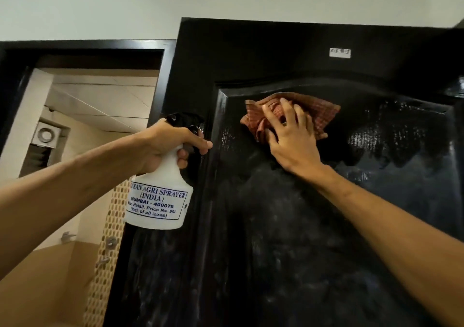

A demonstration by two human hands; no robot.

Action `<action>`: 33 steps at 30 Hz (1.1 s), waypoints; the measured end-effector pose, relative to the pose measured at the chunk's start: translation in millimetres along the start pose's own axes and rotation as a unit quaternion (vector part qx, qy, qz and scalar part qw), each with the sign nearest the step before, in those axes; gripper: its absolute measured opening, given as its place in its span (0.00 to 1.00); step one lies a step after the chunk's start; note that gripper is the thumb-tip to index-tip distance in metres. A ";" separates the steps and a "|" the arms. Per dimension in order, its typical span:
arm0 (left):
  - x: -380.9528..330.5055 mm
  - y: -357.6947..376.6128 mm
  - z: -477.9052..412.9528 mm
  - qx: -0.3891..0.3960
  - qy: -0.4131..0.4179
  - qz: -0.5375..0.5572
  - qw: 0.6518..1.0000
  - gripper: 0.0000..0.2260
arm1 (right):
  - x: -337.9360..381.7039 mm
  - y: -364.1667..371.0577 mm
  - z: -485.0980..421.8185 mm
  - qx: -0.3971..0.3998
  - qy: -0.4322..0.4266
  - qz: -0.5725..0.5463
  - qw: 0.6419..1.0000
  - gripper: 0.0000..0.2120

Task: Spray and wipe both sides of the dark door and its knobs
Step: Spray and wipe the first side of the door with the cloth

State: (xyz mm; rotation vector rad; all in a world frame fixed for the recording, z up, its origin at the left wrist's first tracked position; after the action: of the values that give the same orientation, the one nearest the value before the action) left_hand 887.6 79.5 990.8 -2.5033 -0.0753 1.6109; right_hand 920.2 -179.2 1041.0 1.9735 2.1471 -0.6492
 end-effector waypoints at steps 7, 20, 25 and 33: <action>5.6 60.8 2.9 0.046 -0.007 0.029 0.998 0.08 | 23.7 17.9 118.9 0.078 -0.197 0.001 0.977 0.27; 12.3 181.3 3.6 0.133 -0.004 0.035 0.990 0.11 | -107.9 -14.5 187.4 0.045 -0.075 -0.002 0.996 0.28; 10.6 229.9 1.6 0.158 -0.009 0.046 0.986 0.11 | -213.7 -40.8 188.0 -0.003 0.180 -0.015 0.983 0.28; 5.4 302.7 -1.4 0.202 -0.014 0.057 0.978 0.12 | -205.0 -43.9 244.6 0.035 0.095 -0.059 0.993 0.30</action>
State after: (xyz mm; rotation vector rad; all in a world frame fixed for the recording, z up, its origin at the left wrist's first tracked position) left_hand 877.3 -218.2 936.8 -2.2034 0.3617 1.5192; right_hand 859.1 -468.2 912.6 2.0316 2.3993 -0.5835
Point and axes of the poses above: each hand's wrist, its own z-axis away from the middle knuckle, its own y-axis out of the palm, x = y × z, the point moved 5 cm from there along -z, towards the middle knuckle, and after that the axes turned 10 degrees about -y, right-handed, at the moved point
